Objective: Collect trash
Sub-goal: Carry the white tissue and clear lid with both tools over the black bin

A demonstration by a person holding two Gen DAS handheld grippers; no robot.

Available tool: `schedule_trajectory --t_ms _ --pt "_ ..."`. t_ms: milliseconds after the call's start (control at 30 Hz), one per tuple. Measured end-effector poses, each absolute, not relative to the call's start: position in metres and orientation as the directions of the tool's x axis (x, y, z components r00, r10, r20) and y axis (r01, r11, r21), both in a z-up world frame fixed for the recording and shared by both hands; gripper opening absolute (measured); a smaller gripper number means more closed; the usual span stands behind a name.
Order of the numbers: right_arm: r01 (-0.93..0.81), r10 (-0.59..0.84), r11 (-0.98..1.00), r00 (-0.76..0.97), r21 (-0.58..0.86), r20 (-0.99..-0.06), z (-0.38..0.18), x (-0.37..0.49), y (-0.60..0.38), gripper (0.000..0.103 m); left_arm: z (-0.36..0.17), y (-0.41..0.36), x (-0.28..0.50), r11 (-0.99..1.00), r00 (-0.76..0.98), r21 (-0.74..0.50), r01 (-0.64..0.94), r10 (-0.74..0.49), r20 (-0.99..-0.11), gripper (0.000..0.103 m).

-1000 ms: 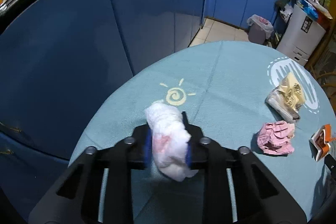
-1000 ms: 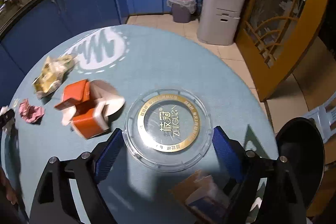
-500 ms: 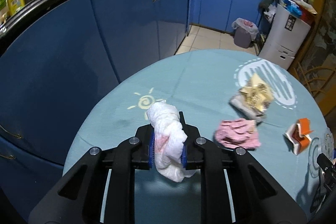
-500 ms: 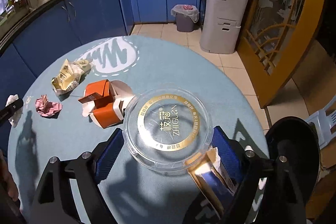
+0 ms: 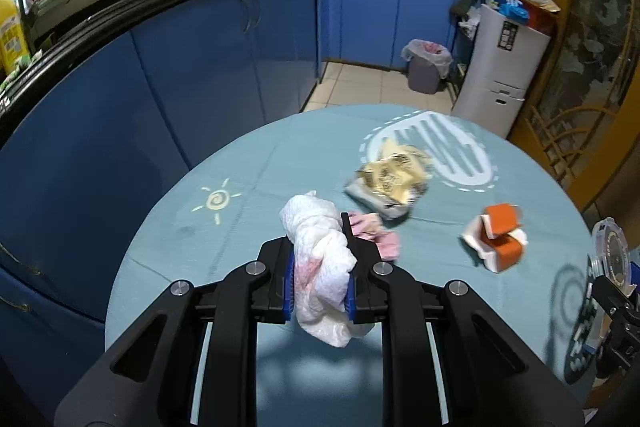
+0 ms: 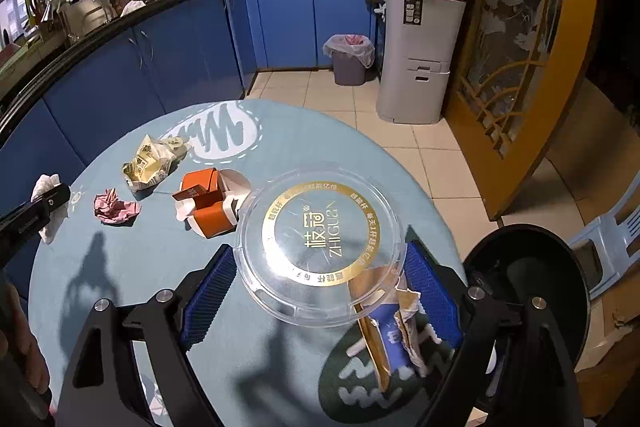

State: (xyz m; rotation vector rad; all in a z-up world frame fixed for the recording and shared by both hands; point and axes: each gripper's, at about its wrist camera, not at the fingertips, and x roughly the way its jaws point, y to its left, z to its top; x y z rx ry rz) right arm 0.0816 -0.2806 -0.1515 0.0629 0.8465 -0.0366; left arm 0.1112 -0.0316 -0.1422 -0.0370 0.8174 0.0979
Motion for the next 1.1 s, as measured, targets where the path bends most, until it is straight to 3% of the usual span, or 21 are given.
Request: schedule_trajectory --t_ms 400,1100 --pt "0.092 -0.012 0.993 0.689 0.072 -0.724 -0.141 0.057 -0.305 0.083 -0.119 -0.077 0.096 1.000 0.708 -0.001 -0.012 0.007 -0.706 0.019" --pt "0.261 -0.088 0.956 0.687 0.131 -0.721 -0.149 0.009 -0.407 0.083 -0.107 -0.237 0.074 0.954 0.704 0.047 0.297 -0.185 -0.685 0.019"
